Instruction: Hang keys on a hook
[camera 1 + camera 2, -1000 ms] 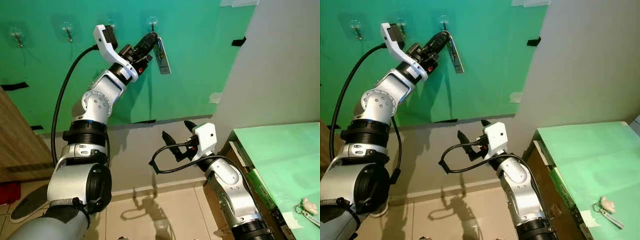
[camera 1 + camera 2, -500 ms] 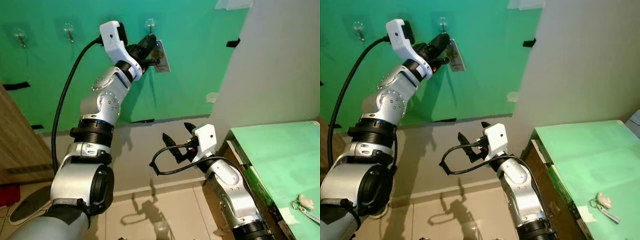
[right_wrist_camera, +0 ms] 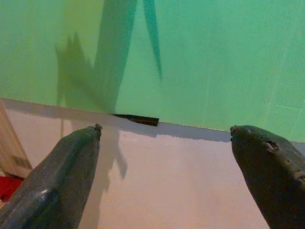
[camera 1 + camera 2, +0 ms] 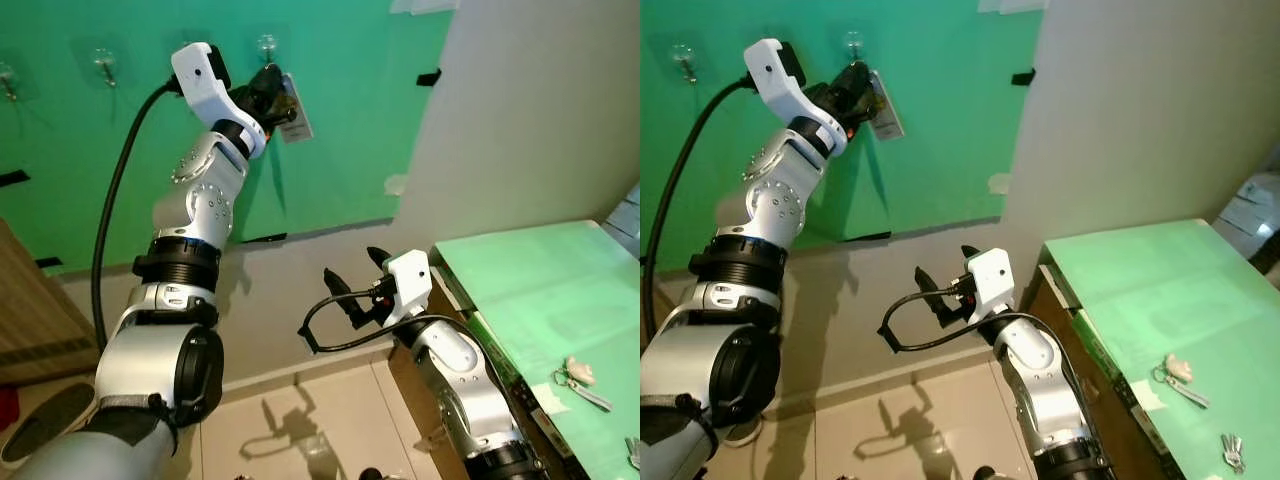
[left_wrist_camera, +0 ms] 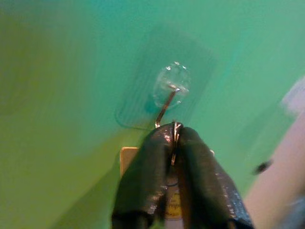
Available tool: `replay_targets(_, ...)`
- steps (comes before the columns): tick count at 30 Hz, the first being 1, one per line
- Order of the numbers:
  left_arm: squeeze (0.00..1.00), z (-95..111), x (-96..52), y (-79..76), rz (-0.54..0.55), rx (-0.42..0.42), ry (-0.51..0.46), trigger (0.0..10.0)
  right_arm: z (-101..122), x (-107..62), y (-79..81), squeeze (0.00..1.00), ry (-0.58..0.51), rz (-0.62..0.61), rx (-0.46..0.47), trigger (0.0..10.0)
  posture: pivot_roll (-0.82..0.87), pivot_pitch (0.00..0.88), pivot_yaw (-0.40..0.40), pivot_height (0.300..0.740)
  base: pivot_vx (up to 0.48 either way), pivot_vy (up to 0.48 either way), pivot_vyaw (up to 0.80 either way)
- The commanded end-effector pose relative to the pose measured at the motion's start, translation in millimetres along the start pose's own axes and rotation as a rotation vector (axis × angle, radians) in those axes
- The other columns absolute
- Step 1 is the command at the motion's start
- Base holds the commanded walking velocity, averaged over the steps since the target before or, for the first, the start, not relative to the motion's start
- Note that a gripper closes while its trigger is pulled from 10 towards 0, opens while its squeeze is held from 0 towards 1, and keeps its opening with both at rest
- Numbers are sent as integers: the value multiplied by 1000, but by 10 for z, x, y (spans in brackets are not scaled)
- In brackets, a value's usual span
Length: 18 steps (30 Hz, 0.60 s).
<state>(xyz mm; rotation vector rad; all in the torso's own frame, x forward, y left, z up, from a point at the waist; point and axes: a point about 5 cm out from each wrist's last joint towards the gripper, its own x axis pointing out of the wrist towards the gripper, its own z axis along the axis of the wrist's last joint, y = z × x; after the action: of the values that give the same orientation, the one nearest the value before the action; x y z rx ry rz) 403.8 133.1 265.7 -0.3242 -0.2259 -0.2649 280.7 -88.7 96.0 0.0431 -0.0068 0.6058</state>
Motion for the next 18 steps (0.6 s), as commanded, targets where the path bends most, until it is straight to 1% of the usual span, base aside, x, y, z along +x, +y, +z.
replay_targets(1,1000,-21,-32,91,60,59,10,10000,18,-13,3,133,2,9,-2,10000,-49,0,10,740,0,0,0)
replay_targets(2,1000,-10,-34,111,76,44,3,10000,17,-15,2,133,3,9,-2,10000,-49,0,10,740,0,0,0)
replay_targets(4,1000,3,-36,132,93,48,-3,10000,16,-14,0,129,4,9,-2,10000,-49,0,10,740,0,0,0)
replay_targets(8,1000,21,-44,169,120,-9,-26,10000,13,-14,2,133,6,11,-2,10000,-46,0,7,740,0,0,0)
replay_targets(9,1000,21,-44,169,120,-9,-26,10000,13,-14,2,133,6,11,-2,10000,-46,0,7,740,0,0,0)
replay_targets(10,1000,40,-41,176,127,-54,-44,10000,13,-16,3,133,7,12,-2,10000,-46,0,7,740,0,0,0)
replay_targets(11,1000,49,-37,172,124,-73,-51,10000,12,-15,3,133,8,13,-2,10000,-46,0,7,740,0,0,0)
replay_targets(14,1000,68,-35,145,105,-93,-65,10000,12,-17,5,133,9,15,-3,10000,-44,0,5,740,0,0,0)
replay_targets(18,1000,65,-45,125,89,-74,-65,10000,13,-19,6,133,10,14,-4,10000,-46,0,8,740,0,0,0)
